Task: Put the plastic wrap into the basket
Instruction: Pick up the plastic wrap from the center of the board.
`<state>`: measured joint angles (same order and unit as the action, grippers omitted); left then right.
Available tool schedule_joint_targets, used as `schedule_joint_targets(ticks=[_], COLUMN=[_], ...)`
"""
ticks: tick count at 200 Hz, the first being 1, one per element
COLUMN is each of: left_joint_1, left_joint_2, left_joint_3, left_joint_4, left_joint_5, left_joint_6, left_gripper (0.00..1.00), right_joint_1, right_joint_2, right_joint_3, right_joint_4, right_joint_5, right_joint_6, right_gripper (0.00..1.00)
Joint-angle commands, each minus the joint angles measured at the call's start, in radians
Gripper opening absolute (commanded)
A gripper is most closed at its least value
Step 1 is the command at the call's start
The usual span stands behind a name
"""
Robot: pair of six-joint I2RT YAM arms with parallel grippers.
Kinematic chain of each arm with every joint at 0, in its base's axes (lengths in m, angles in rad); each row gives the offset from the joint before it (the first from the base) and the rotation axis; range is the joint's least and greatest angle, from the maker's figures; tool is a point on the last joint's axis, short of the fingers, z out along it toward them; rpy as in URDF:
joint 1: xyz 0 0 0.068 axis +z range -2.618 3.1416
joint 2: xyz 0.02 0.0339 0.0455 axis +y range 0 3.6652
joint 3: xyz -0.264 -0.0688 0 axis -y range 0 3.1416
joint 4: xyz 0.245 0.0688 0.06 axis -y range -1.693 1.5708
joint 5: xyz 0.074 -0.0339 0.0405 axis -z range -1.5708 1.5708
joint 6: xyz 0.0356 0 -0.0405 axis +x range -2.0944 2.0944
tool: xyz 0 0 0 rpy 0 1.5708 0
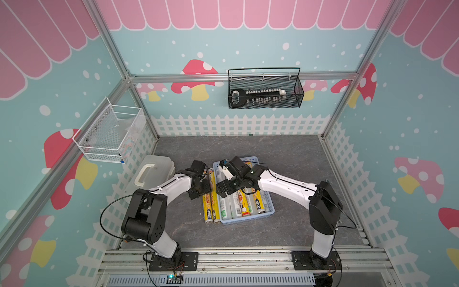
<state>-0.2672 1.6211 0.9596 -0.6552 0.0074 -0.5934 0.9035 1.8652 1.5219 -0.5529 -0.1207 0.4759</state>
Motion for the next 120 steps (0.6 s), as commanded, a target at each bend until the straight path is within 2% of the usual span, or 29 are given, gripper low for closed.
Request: schedule_joint_targets(ticks=[1, 77, 120], left_joint_1=[-0.009, -0.012, -0.013], left_joint_2=[0.020, 0.059, 0.097], left_joint_3=[0.024, 0.028, 0.031], left_joint_4=[-0.084, -0.085, -0.083], left_joint_5=[-0.116, -0.119, -0.102], left_joint_6=[0.024, 0.012, 0.006], left_gripper=[0.69, 0.64, 0.58], right_joint_1=[0.008, 0.008, 0.008], right_joint_2=[0.012, 0.004, -0.001], right_joint_3=[0.022, 0.011, 0.000], right_joint_4=[-0.026, -0.026, -0.026], right_joint_5=[0.023, 0.027, 0.026], right_joint_6=[-0.013, -0.018, -0.018], right_gripper=[0.99, 0.99, 0.99])
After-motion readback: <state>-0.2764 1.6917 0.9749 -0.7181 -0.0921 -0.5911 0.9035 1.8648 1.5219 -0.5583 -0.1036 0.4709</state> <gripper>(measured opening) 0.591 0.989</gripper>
